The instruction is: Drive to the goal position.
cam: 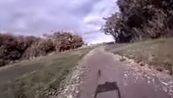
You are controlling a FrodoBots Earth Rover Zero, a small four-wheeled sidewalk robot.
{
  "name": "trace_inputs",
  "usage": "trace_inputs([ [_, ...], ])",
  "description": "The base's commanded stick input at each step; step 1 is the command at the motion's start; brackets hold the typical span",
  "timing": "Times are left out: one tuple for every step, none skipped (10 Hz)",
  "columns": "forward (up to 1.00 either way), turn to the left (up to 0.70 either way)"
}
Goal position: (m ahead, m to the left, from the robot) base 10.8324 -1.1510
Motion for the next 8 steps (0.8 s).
trace_inputs([
  [1.0,0.0],
  [1.0,-0.31],
  [1.0,-0.38],
  [1.0,-0.4],
  [1.0,-0.36],
  [1.0,-0.12],
  [1.0,0.0],
  [1.0,0.0],
])
